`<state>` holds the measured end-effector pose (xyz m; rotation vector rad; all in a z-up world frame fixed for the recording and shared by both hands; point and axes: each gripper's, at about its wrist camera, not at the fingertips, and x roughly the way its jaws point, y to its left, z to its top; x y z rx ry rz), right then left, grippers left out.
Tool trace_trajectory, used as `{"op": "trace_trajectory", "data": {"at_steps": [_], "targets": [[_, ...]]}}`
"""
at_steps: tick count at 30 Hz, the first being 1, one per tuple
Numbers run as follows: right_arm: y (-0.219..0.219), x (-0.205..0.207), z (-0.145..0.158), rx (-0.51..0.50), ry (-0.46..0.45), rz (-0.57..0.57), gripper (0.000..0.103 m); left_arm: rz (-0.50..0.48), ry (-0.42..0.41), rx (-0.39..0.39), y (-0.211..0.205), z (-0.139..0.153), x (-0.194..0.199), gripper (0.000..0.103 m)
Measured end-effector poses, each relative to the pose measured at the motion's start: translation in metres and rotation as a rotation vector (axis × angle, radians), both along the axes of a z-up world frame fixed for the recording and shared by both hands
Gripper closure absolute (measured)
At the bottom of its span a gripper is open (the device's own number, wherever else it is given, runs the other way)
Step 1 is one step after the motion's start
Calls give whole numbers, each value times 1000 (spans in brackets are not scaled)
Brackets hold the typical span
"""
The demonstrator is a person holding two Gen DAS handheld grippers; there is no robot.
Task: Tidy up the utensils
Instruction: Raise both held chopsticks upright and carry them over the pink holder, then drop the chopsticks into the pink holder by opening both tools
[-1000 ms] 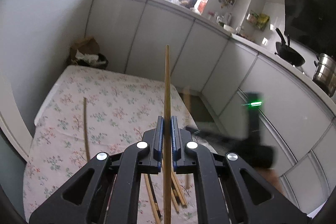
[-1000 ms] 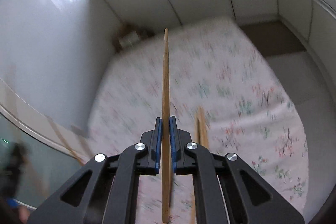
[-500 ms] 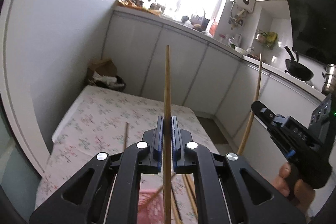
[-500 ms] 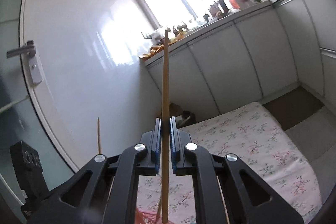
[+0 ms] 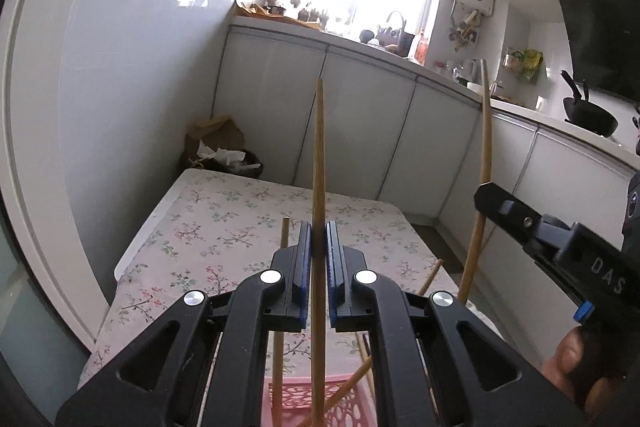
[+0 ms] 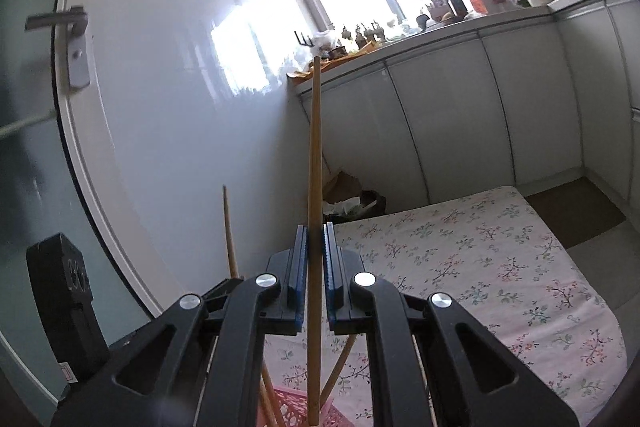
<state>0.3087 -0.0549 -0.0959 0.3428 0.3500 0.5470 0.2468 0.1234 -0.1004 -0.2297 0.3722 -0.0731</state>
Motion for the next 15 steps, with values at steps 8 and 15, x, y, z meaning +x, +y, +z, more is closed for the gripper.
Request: {"op": "trace_trajectory", "data": {"at_steps": [8, 15], "targets": [[18, -2, -14, -31, 12, 21, 95, -27, 94, 84, -6, -8, 4, 96], [35, -14, -29, -62, 1, -13, 95, -15, 116, -1, 16, 9, -9, 80]]}}
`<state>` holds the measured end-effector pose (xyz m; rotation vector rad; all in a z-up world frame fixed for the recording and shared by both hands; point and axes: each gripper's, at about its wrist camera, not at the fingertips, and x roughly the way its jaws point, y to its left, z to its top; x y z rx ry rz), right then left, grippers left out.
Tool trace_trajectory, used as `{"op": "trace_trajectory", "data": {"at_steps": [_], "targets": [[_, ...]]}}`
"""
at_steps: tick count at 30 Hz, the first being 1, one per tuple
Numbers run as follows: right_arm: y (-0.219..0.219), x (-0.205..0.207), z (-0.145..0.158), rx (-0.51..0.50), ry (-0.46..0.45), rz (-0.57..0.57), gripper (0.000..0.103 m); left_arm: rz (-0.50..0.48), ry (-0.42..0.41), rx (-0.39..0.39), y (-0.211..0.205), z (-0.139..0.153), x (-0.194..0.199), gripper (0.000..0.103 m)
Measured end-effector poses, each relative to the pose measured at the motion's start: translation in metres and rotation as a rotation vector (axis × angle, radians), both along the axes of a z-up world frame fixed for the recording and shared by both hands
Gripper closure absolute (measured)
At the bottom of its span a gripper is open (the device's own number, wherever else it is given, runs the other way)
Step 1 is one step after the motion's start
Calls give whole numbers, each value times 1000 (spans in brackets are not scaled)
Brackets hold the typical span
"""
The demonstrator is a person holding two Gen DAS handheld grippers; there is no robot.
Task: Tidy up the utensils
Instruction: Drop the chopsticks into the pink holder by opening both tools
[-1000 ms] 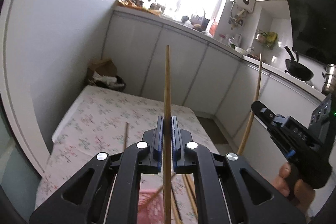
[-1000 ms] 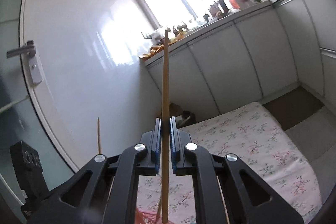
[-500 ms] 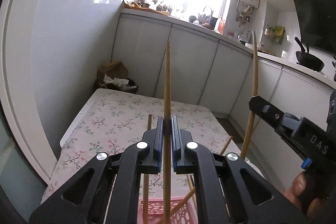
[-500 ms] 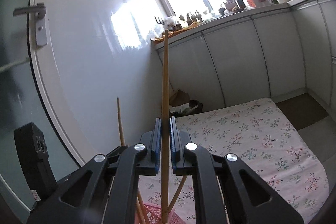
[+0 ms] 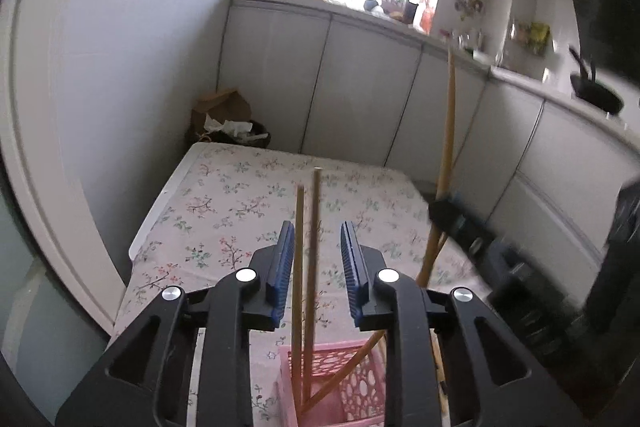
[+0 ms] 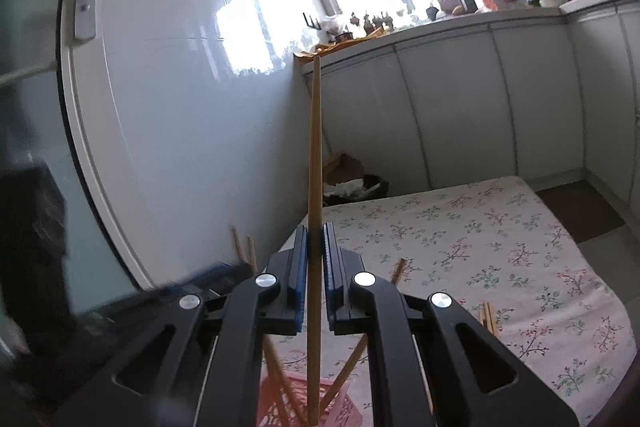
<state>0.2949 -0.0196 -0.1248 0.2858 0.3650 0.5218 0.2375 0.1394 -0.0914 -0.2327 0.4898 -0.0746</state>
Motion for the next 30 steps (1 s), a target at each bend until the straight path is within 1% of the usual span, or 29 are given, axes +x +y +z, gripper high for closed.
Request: {"op": "trace_trajectory", "data": {"at_steps": [1, 3, 9, 12, 15, 16, 17, 18, 20, 22, 25, 27, 29, 30], "targets": [[3, -2, -2, -4, -4, -7, 95, 4, -9, -12, 3, 3, -2, 80], [7, -6, -5, -11, -11, -13, 95, 10, -21, -38, 9, 10, -7, 77], [21, -14, -16, -53, -7, 1, 95, 33, -10, -70, 18, 21, -12, 75], [22, -18, -20, -73, 12, 15, 95, 47, -22, -94, 24, 26, -16, 71], [16, -19, -16, -57, 60, 56, 93, 45, -28, -118, 28, 29, -19, 71], [14, -19, -13, -55, 70, 66, 86, 44, -30, -125, 30, 31, -19, 71], [9, -20, -7, -46, 73, 69, 75, 43, -32, -129, 30, 31, -20, 70], [3, -20, -1, -36, 71, 63, 72, 40, -33, -134, 31, 33, -21, 70], [-13, -19, 15, -17, 64, 43, 71, 34, -38, -147, 31, 35, -22, 70], [-32, -17, 33, -9, 52, -1, 71, 22, -49, -154, 29, 40, -25, 70], [-64, -10, 56, -4, 51, -66, 67, -11, -62, -134, 18, 47, -30, 69], [-88, -3, 64, -4, 76, -108, 65, -48, -69, -115, 4, 53, -33, 67], [-106, 8, 64, -13, 125, -130, 64, -82, -76, -84, -12, 57, -36, 65], [-114, 16, 61, -36, 164, -144, 64, -107, -76, -59, -26, 58, -37, 64]]}}
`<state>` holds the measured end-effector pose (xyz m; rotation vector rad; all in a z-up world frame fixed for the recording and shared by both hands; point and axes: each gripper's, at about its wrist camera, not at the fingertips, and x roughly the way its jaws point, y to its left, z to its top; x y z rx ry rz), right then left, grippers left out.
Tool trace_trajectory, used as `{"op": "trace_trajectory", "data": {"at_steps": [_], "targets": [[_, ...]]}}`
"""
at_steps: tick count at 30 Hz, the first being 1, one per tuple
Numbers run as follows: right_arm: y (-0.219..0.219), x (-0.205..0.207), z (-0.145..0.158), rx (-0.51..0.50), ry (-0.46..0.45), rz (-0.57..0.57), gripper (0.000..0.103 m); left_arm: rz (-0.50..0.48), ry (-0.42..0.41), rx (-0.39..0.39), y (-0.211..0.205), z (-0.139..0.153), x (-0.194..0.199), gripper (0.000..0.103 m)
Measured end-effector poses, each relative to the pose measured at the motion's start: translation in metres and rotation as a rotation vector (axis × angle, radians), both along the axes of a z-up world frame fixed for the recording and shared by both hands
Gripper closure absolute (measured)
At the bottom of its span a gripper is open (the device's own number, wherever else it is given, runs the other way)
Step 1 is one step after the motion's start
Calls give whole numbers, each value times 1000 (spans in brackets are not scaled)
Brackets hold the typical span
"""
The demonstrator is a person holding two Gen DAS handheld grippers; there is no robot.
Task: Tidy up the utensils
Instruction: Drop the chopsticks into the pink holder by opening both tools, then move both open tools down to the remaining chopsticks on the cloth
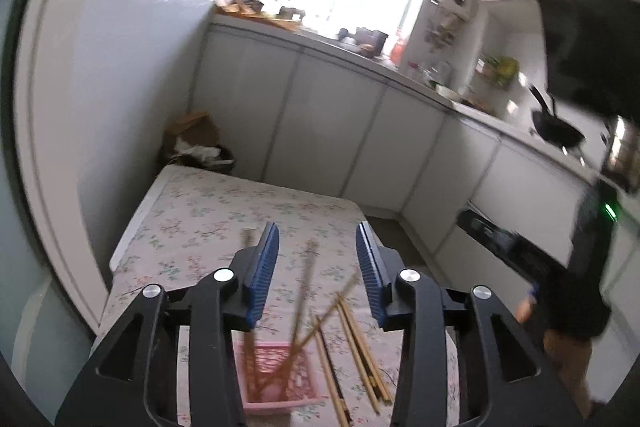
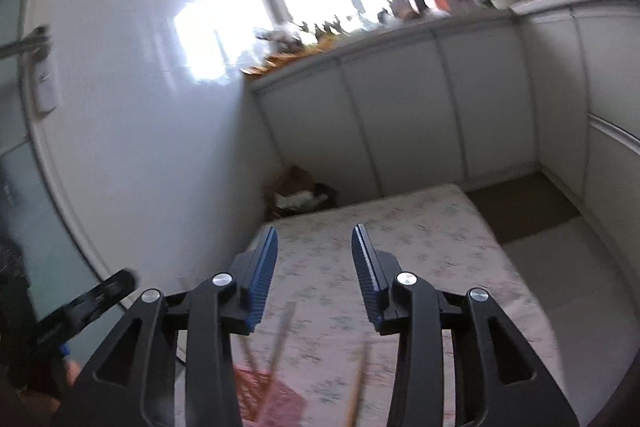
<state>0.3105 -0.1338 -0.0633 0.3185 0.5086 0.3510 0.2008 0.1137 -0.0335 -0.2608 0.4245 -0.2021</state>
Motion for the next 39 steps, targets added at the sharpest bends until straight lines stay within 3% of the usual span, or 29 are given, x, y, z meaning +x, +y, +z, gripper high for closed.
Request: {"op": "trace_trajectory", "data": {"at_steps": [3, 7, 13, 18, 22, 26, 32, 35, 39], "targets": [[-24, 21, -21, -64, 155, -52, 64, -52, 46, 88, -42, -6, 3, 63], [-59, 38, -45, -29, 307, -121, 64, -105, 229, 181, -101, -39, 22, 62], [-84, 44, -59, -44, 373, -141, 64, -117, 472, 333, -162, -112, 53, 62], [-101, 44, -63, -26, 386, -149, 64, -61, 656, 310, -173, -166, 78, 63], [-109, 44, -66, -21, 398, -154, 64, 21, 700, 340, -168, -189, 87, 62], [-110, 45, -66, -21, 399, -145, 64, 13, 728, 311, -165, -204, 96, 62], [-111, 45, -67, -2, 409, -137, 64, 78, 732, 365, -165, -212, 103, 62], [-110, 46, -68, 1, 410, -131, 64, 95, 745, 368, -165, -219, 108, 40], [-110, 45, -68, 14, 413, -125, 64, 85, 753, 332, -164, -226, 116, 37]]}}
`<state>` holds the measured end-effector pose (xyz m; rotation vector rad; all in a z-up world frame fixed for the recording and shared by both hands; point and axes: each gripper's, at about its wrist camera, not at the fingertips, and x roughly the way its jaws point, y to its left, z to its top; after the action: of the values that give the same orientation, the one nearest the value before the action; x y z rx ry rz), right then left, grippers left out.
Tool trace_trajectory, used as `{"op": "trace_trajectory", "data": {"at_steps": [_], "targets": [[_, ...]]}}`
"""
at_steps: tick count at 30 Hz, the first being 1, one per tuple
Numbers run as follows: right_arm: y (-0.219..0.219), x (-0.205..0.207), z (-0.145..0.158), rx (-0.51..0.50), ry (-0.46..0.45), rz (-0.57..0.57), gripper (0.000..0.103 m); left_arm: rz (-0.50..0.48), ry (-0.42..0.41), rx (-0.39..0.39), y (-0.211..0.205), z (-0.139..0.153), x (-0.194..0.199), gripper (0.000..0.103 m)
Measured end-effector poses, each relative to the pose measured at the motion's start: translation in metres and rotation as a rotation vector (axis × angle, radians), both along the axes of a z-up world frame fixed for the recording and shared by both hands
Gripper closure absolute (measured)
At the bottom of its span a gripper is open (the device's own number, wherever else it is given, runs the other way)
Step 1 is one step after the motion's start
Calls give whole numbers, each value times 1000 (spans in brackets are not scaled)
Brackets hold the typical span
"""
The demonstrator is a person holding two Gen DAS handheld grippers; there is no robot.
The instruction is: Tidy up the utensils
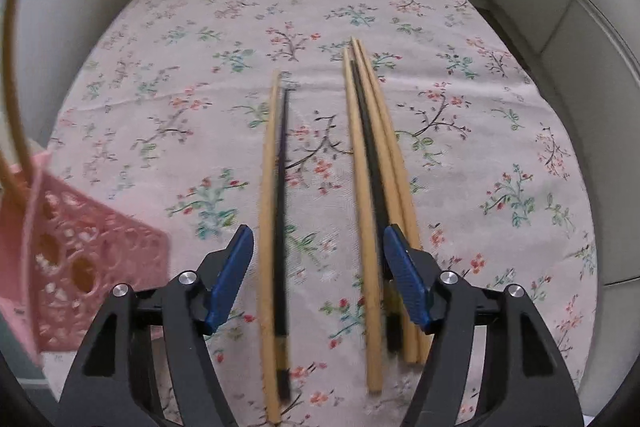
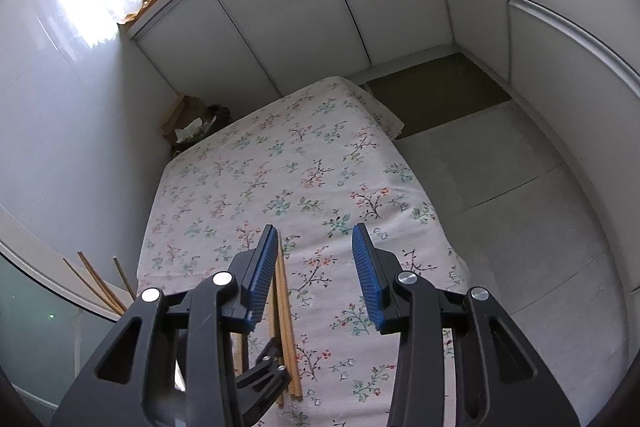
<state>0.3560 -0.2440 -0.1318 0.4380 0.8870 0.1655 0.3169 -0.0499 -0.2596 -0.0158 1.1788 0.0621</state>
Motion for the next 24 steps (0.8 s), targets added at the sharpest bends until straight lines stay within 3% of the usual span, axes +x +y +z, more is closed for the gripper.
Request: {"op": "trace_trajectory", "data": {"at_steps": [4, 5, 6, 10, 12, 15, 24], "targets": [[-5, -1, 0, 1, 0, -12, 64, -18, 7, -38, -1, -6, 3, 46], [-7, -1, 0, 5, 0, -18, 64, -44, 2, -35, -5, -6, 4, 56], [-8, -1, 0, 8, 1, -22, 64, -71, -1, -47, -8, -5, 4, 73], [-8, 0, -2, 10, 8, -22, 65, -147, 12, -165, -20, -3, 1, 78], [-7, 1, -3, 5, 12, -13, 65, -174, 5, -207, -25, 1, 0, 88], [-7, 4, -8, 3, 33, -4, 65, -171, 1, -251, -24, 8, 2, 89], [-7, 10, -24, 10, 89, 5, 65, -225, 15, -179, -28, 3, 5, 95]]}}
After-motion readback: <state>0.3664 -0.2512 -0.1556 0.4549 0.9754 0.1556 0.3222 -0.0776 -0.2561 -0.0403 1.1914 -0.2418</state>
